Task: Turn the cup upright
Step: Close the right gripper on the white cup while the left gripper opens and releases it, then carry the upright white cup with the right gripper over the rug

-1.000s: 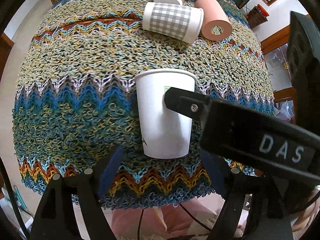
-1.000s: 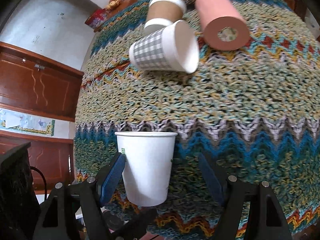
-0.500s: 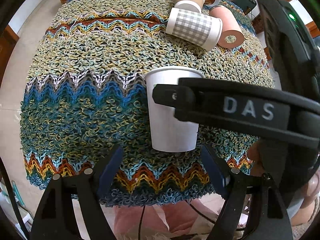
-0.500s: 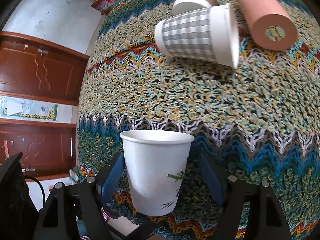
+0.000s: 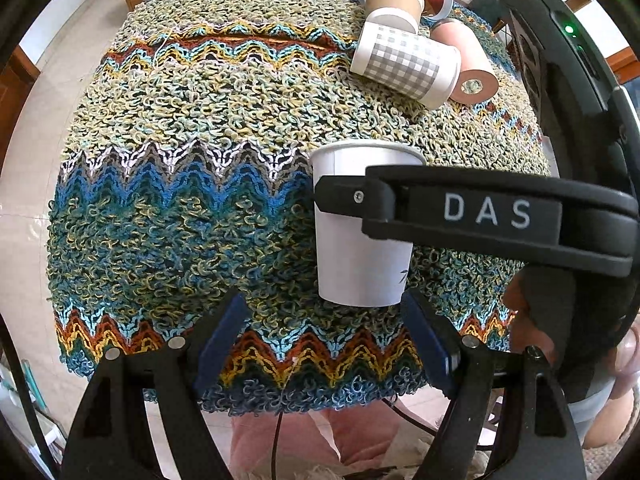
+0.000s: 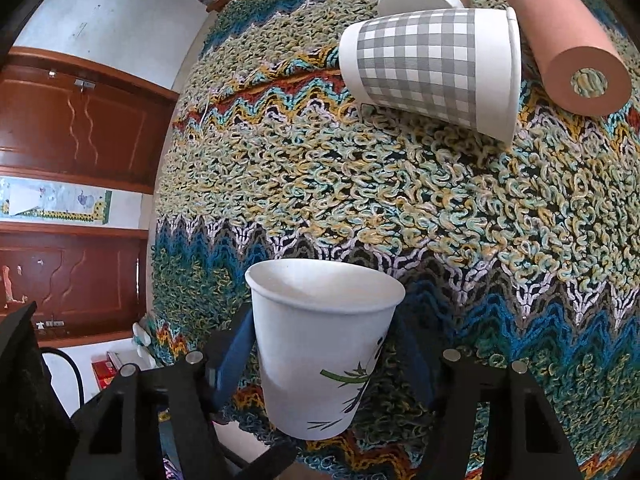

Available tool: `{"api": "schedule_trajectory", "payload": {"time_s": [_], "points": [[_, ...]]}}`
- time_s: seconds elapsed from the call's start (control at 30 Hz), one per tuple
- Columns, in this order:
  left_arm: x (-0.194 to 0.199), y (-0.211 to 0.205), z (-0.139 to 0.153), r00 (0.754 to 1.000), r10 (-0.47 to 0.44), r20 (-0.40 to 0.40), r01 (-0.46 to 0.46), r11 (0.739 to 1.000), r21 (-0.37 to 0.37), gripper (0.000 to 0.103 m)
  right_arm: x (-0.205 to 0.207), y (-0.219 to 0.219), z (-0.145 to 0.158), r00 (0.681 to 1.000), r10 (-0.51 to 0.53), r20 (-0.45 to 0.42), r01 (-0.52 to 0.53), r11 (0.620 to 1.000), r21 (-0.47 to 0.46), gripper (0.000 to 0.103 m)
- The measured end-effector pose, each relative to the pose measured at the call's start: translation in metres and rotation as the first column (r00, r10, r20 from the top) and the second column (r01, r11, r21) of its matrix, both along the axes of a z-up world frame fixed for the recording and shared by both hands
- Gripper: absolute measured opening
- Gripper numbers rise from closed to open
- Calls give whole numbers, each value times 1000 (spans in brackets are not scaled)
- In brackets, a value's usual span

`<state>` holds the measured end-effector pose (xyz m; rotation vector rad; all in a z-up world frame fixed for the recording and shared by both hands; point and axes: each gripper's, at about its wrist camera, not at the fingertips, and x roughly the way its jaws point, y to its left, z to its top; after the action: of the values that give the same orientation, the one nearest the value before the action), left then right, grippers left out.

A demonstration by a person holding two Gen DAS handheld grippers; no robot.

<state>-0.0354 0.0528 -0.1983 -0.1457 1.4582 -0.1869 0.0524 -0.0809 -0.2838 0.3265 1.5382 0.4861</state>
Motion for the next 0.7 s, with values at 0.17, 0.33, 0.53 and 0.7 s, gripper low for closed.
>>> {"api": "schedule_trajectory", "payload": {"time_s": [0.17,0.33,0.53,0.7], "points": [[0,-2,5,1000,-9,5,9,1000,-2,82,-10,-8,11,1000,-1,24,1,1000,0,67],[-2,-7,9,1000,-21,11,21,1000,-4,82,-16,-15,24,997,-5,78,6,1000,-8,66],[-4,-17,16,998,-32,47,31,999,9,82,-24,-30,41,985,-35,168,43,998,-46,66],[-9,-21,27,997,-28,78,27,999,21,82,-34,-44,65,952,-56,302,89,991,-97,66]]}}
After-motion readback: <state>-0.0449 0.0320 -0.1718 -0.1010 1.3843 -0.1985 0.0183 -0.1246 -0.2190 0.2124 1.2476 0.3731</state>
